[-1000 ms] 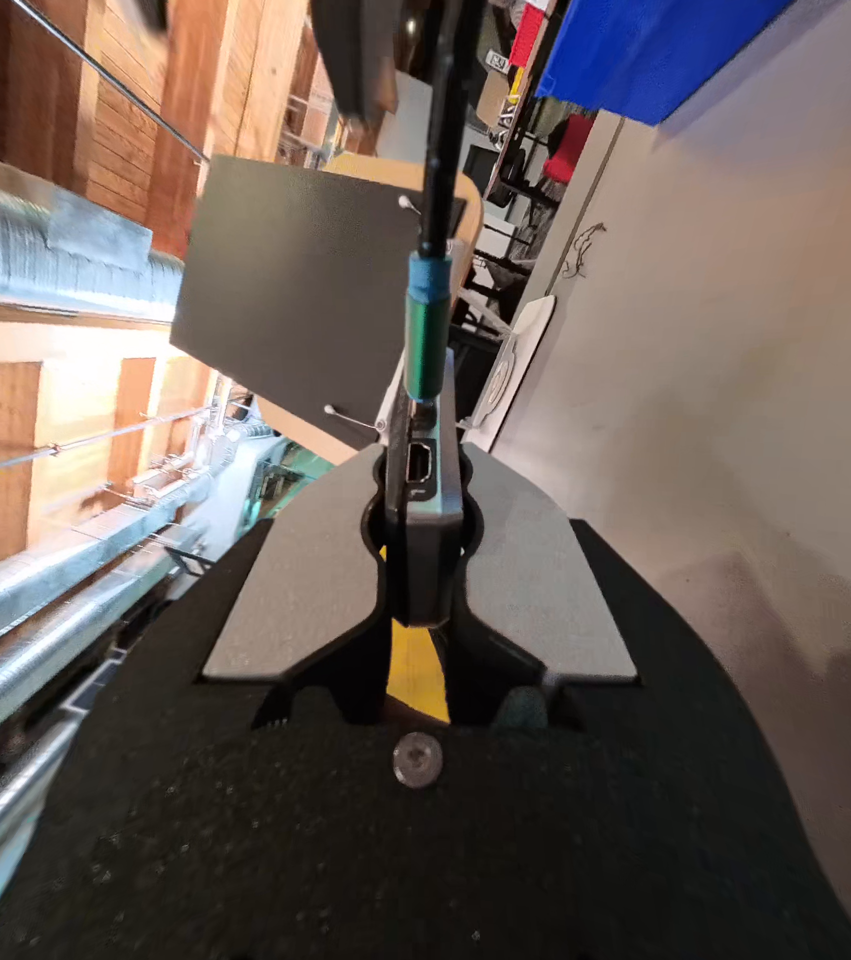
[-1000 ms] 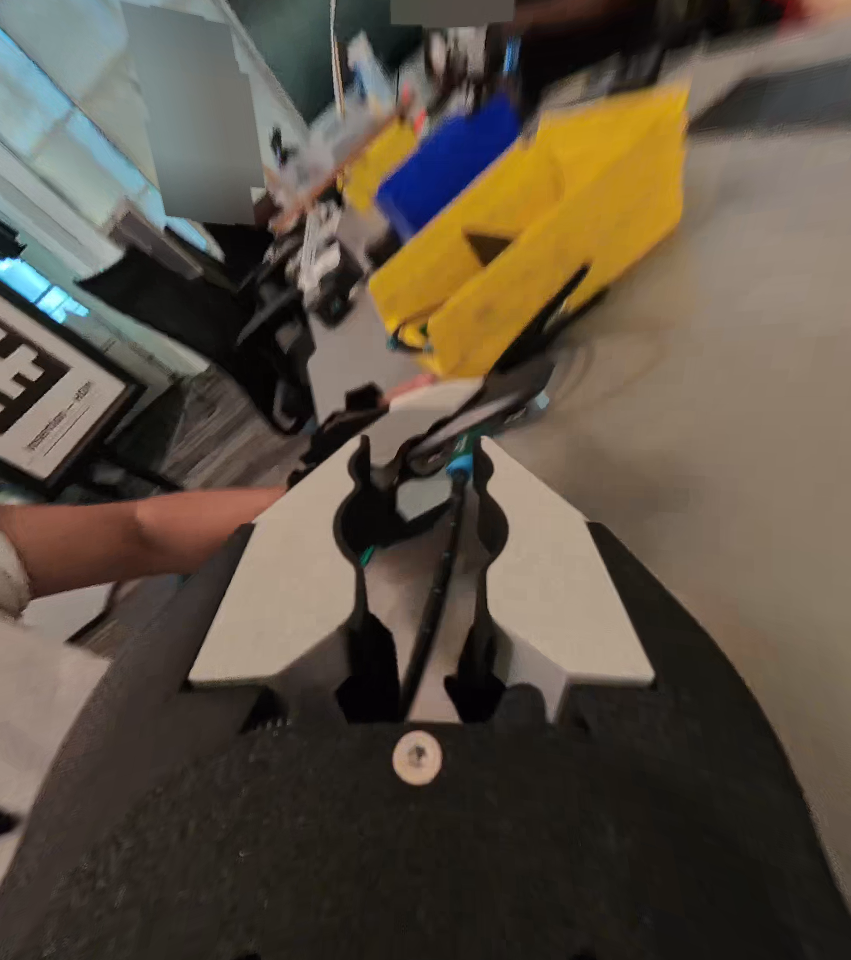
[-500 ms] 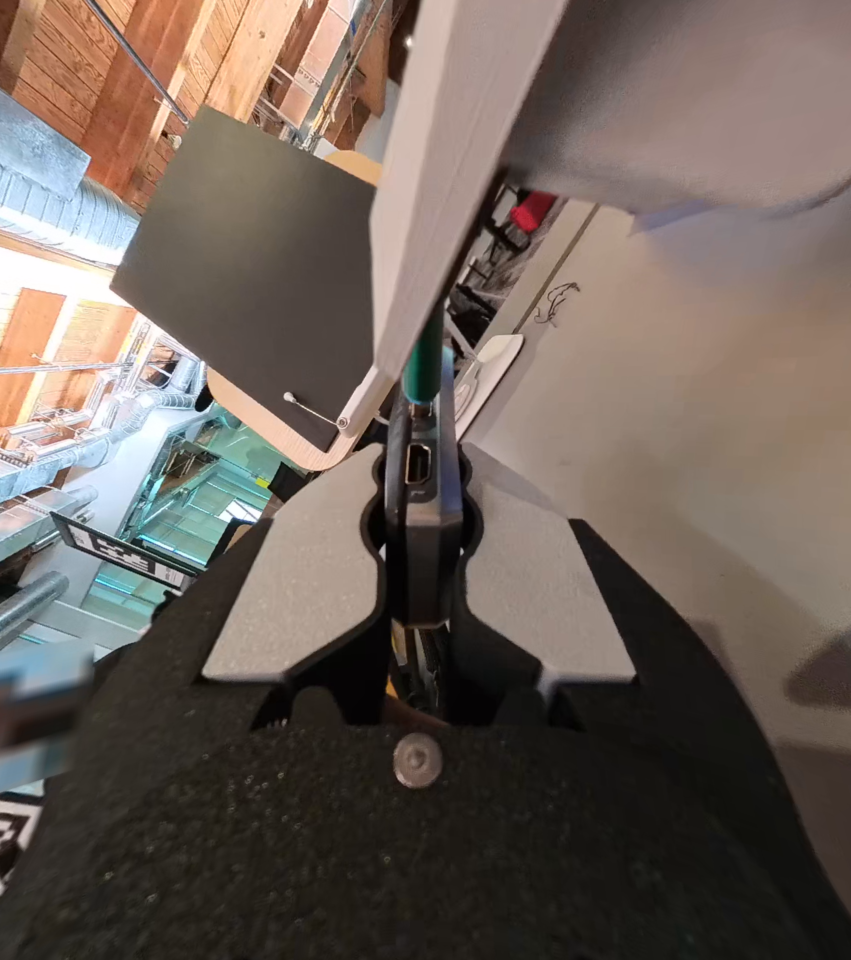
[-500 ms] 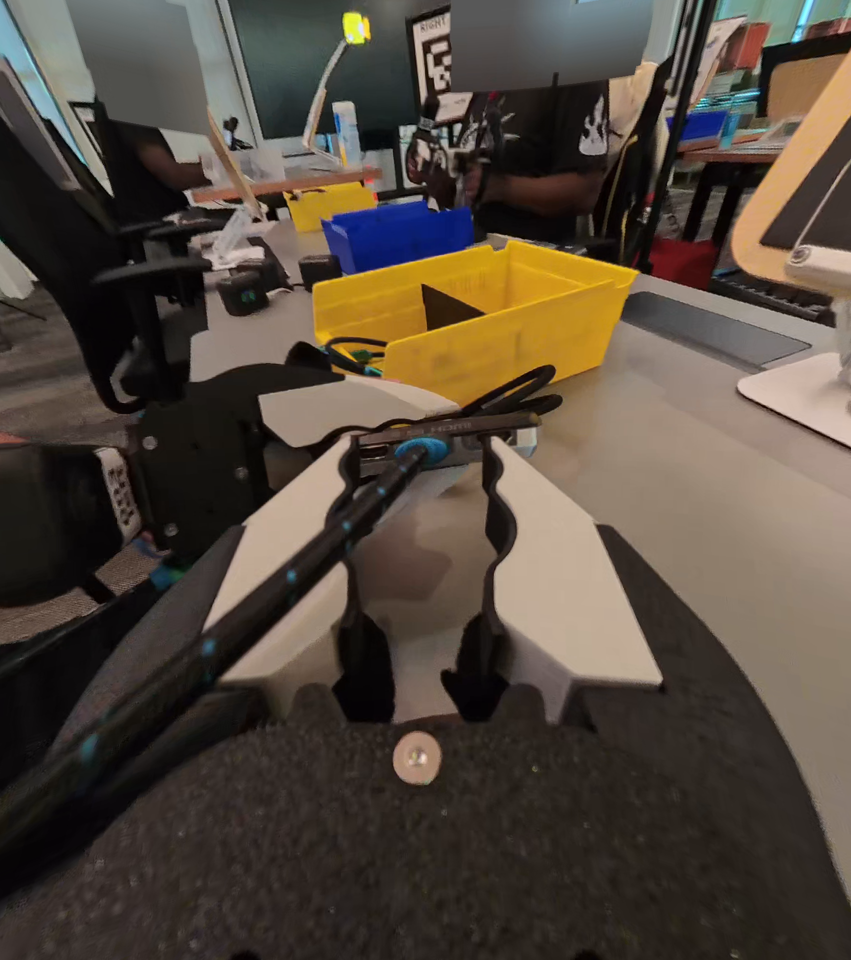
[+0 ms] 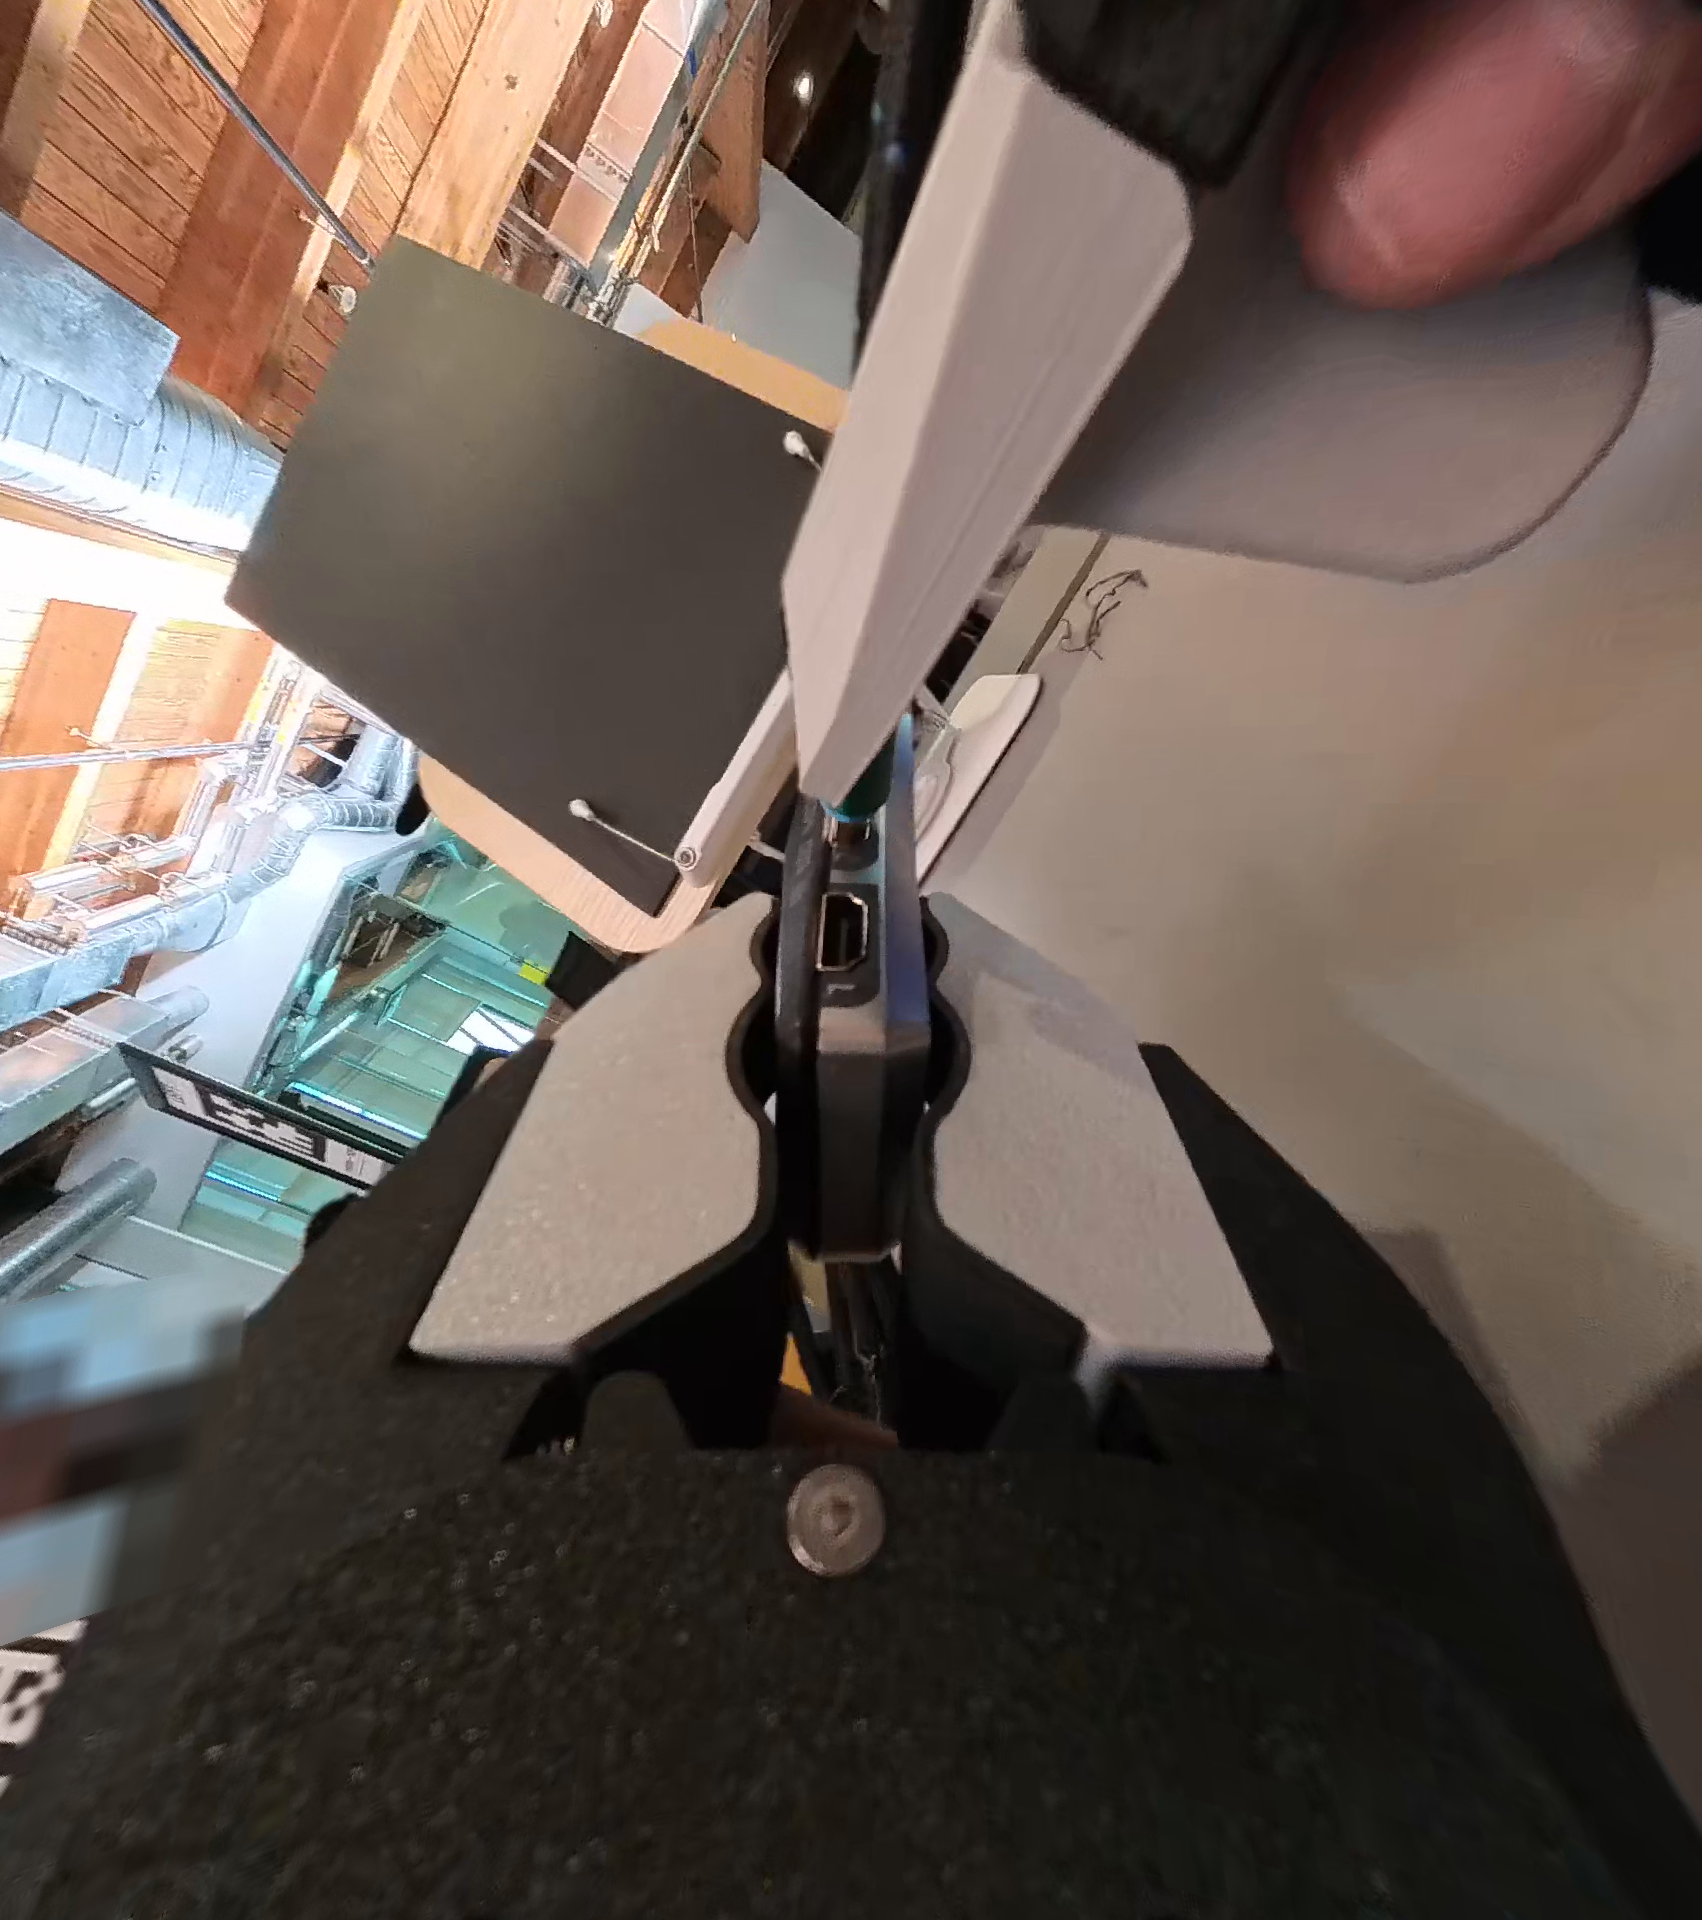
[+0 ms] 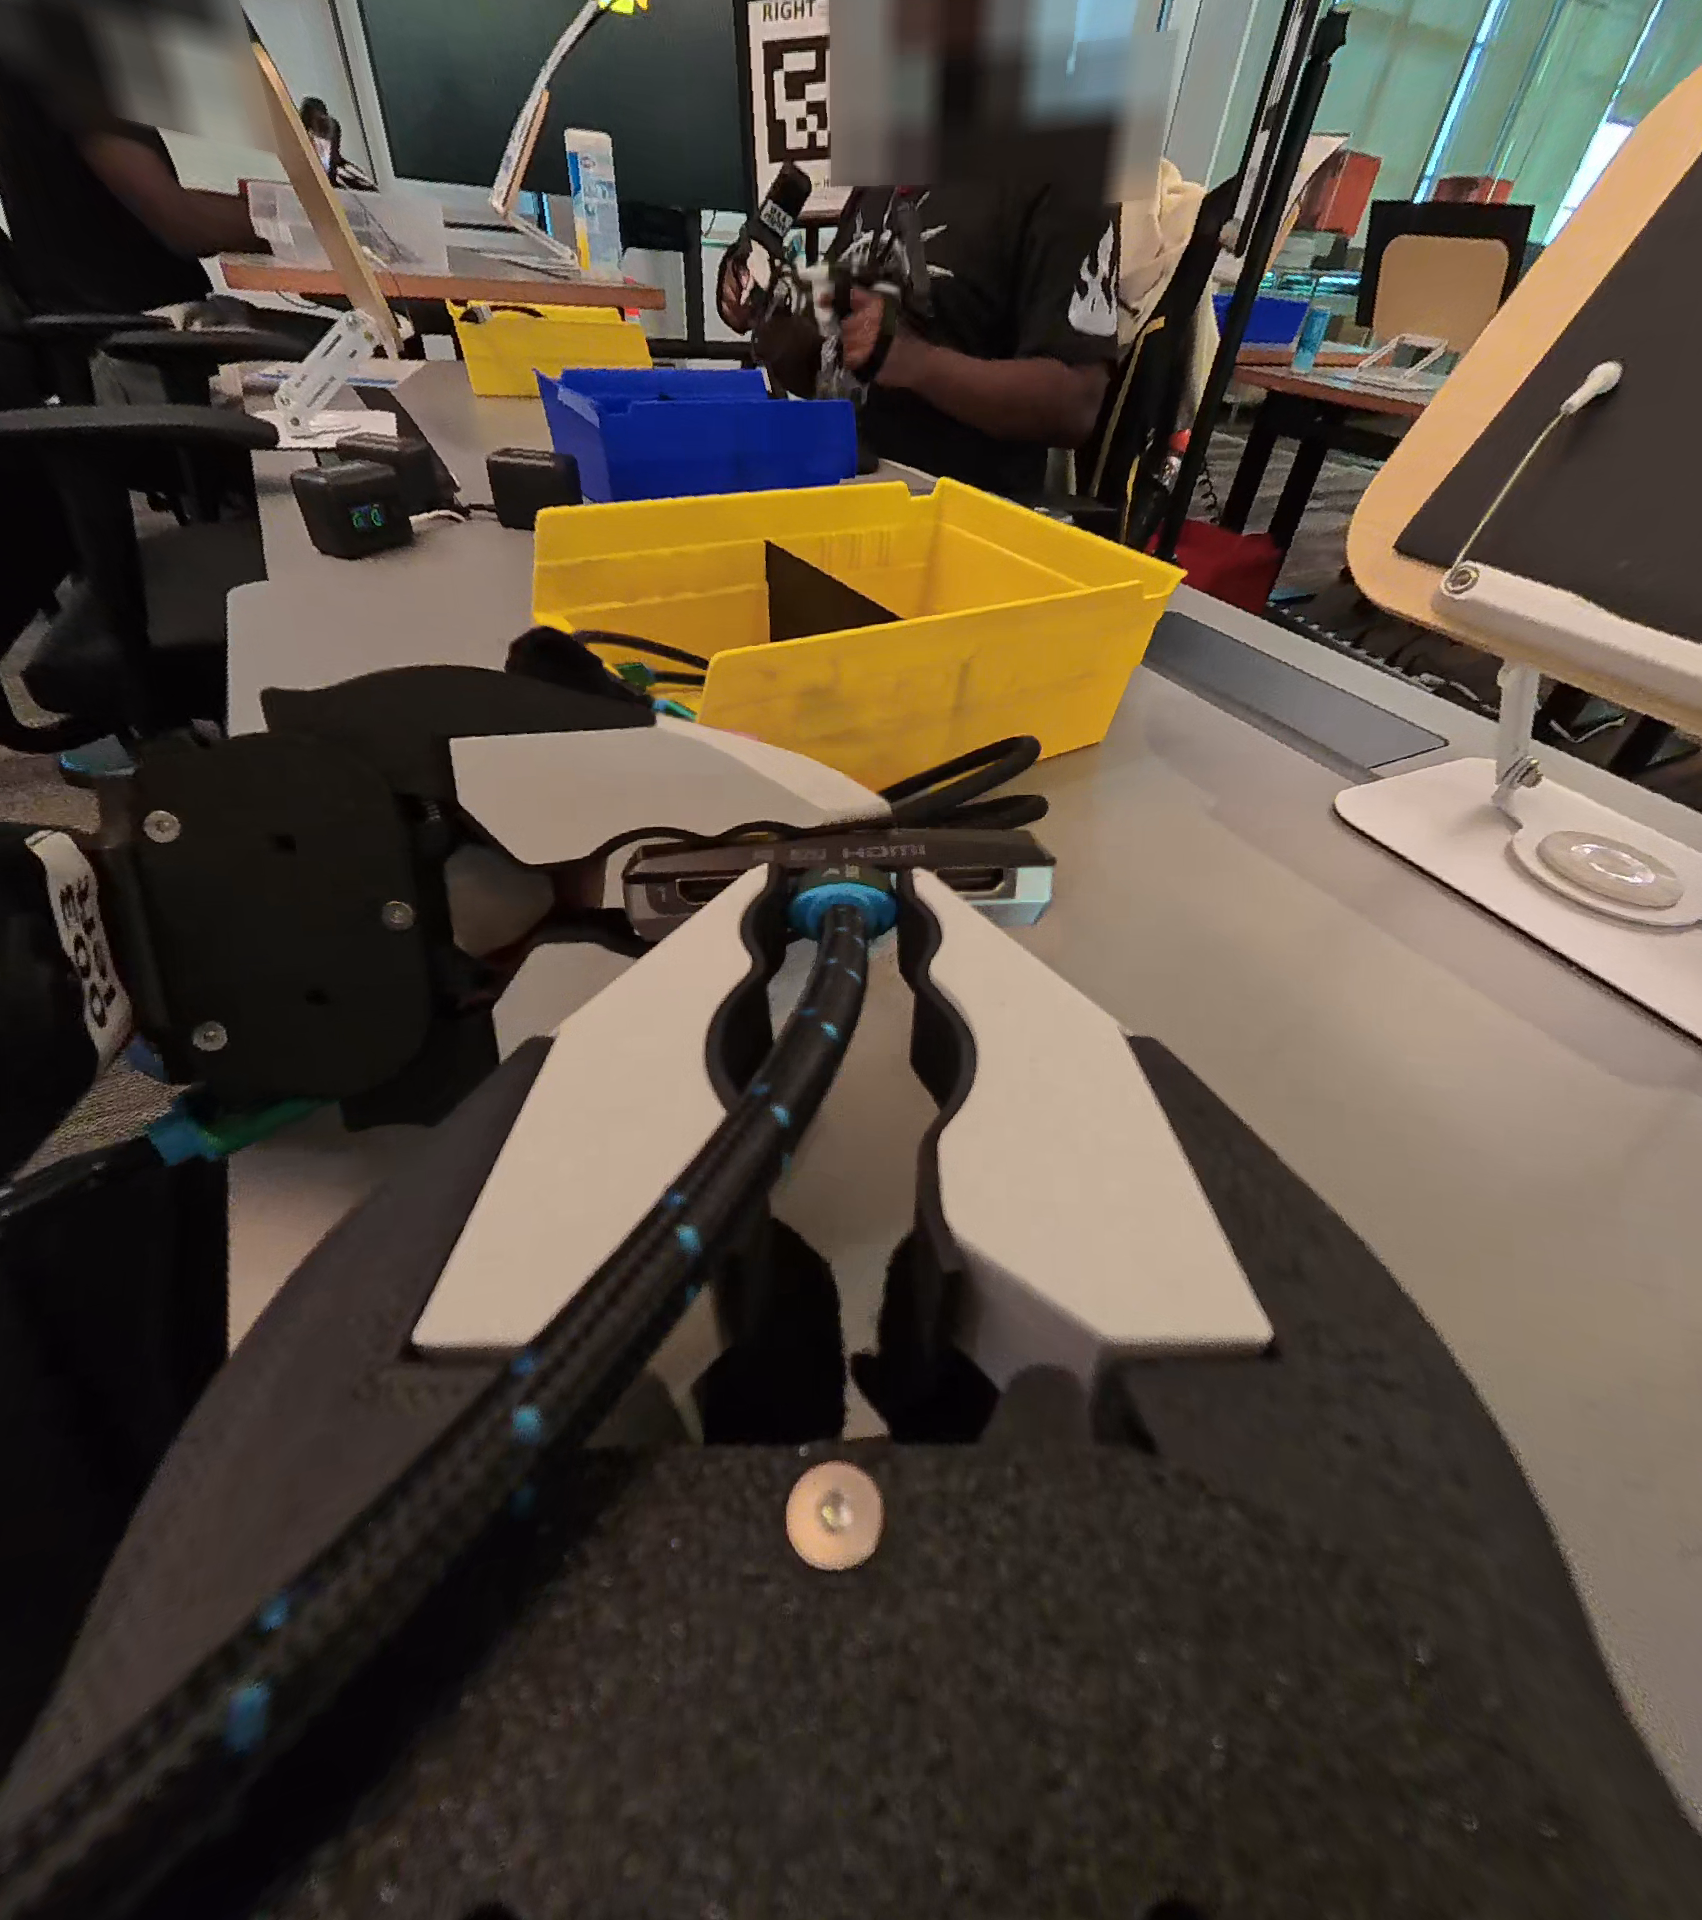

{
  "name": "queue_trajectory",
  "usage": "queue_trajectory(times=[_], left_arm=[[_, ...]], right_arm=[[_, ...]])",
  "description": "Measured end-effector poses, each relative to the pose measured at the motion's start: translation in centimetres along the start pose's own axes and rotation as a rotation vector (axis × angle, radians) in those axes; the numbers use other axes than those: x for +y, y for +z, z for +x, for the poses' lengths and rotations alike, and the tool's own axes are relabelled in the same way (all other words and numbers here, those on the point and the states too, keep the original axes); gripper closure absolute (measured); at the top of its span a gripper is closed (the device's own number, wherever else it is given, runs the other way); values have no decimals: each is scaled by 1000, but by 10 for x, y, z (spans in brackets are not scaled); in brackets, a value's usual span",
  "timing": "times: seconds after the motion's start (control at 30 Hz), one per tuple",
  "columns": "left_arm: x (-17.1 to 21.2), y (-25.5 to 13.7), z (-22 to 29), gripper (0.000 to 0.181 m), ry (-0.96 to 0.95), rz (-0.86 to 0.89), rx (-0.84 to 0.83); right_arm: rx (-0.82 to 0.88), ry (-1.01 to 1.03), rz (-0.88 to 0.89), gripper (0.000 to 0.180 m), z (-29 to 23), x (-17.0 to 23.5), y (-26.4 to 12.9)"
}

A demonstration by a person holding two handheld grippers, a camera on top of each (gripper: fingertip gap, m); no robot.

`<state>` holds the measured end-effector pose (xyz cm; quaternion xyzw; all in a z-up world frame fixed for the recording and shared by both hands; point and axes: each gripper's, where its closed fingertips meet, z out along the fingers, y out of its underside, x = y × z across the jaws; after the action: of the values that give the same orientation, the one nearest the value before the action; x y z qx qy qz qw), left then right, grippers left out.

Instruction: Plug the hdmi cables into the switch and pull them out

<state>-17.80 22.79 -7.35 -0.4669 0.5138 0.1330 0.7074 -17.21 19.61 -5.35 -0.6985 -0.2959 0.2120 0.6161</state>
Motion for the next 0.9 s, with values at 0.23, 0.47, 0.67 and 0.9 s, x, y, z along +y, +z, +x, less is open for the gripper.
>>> queue_trajectory(times=[0.23,0.47,0.67,0.9], left_arm=[[-3,0,6,162,42,17,25],[-14,-4,3,159,-71,178,87],[-40,-32,6,159,-96,430,179],[-71,-56,17,159,-107,591,256]], right_arm=[[13,19,-12,159,1,5,0],[-157,136,-9,142,-2,-6,-16],[-447,448,-66,91,-3,4,-45],[-607,555,-33,97,-21,3,-42]])
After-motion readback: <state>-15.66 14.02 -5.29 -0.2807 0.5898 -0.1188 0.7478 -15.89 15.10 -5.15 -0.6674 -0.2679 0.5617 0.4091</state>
